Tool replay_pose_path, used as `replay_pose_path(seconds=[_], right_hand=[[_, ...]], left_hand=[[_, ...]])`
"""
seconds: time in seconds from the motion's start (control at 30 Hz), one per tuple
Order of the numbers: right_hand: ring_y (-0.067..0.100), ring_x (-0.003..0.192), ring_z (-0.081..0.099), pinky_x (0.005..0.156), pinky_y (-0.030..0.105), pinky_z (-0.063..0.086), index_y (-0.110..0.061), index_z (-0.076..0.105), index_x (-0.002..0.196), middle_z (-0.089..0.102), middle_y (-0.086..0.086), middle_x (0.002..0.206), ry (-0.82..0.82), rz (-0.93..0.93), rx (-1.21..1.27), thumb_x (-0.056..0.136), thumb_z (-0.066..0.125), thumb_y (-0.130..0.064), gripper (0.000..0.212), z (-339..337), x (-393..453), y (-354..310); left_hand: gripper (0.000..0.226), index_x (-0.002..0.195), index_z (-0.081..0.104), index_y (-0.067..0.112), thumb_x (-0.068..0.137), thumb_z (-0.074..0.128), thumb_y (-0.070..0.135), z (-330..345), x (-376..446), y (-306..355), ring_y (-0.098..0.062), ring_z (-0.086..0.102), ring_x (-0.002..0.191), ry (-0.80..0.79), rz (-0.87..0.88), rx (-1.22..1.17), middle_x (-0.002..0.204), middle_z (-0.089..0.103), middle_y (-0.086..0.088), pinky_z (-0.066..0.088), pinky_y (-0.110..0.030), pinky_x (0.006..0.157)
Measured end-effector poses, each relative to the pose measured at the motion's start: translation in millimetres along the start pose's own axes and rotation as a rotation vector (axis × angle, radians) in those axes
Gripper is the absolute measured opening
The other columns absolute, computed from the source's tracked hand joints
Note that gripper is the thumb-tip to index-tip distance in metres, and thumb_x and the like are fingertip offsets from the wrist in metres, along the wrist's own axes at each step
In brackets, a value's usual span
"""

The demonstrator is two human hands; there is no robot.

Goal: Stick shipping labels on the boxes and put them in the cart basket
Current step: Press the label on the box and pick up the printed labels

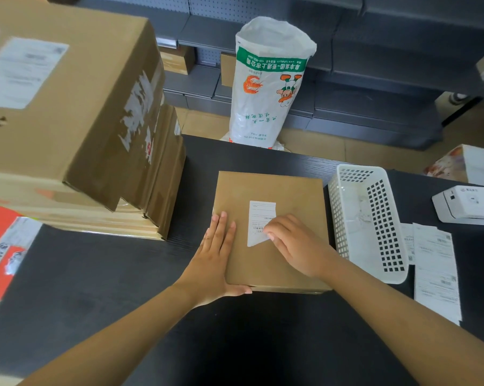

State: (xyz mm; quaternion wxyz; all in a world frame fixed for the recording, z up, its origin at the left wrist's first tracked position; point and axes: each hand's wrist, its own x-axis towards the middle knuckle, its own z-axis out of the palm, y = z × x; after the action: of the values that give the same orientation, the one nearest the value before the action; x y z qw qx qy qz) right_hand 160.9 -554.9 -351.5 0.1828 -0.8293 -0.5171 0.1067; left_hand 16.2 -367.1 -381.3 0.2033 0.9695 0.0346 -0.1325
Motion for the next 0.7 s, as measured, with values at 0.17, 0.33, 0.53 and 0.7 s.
replay_pose_path(seconds=[0.17,0.33,0.53,0.7], right_hand=[[0.024,0.098,0.06,0.083,0.035,0.052,-0.009,0.069,0.102,0.063,0.006,0.107,0.0,-0.109,-0.139,0.086,0.069,-0.023,0.022,-1.0,-2.1,-1.3],[0.024,0.091,0.063,0.071,0.031,0.054,-0.008,0.067,0.083,0.066,0.007,0.1,0.074,-0.165,-0.17,0.076,0.078,-0.006,0.012,6.6,5.8,3.8],[0.02,0.091,0.062,0.073,0.033,0.054,-0.013,0.063,0.09,0.068,0.001,0.1,0.021,-0.089,-0.141,0.086,0.067,-0.008,0.007,4.0,17.6,8.9],[0.018,0.089,0.058,0.078,0.028,0.044,-0.012,0.062,0.1,0.065,0.0,0.098,0.084,0.242,0.06,0.099,0.047,-0.017,0.016,-10.2,35.7,22.0]], left_hand=[[0.13,0.145,-0.029,0.019,0.064,0.046,0.088,1.0,0.5,-2.0,-0.017,-0.035,0.139,0.0,0.009,-0.016,0.15,-0.041,0.005,-0.002,-0.04,0.117],[0.13,0.145,-0.029,0.02,0.063,0.043,0.089,2.1,0.6,-3.3,-0.017,-0.035,0.14,-0.014,0.011,-0.033,0.15,-0.04,0.006,0.001,-0.043,0.117],[0.128,0.144,-0.029,0.021,0.063,0.045,0.087,1.4,0.6,-4.2,-0.017,-0.036,0.139,-0.024,0.032,-0.027,0.148,-0.043,0.007,0.001,-0.045,0.119],[0.128,0.142,-0.034,0.021,0.065,0.044,0.088,1.4,1.8,-3.3,-0.018,-0.036,0.139,-0.029,0.056,0.057,0.147,-0.045,0.005,0.0,-0.043,0.12]])
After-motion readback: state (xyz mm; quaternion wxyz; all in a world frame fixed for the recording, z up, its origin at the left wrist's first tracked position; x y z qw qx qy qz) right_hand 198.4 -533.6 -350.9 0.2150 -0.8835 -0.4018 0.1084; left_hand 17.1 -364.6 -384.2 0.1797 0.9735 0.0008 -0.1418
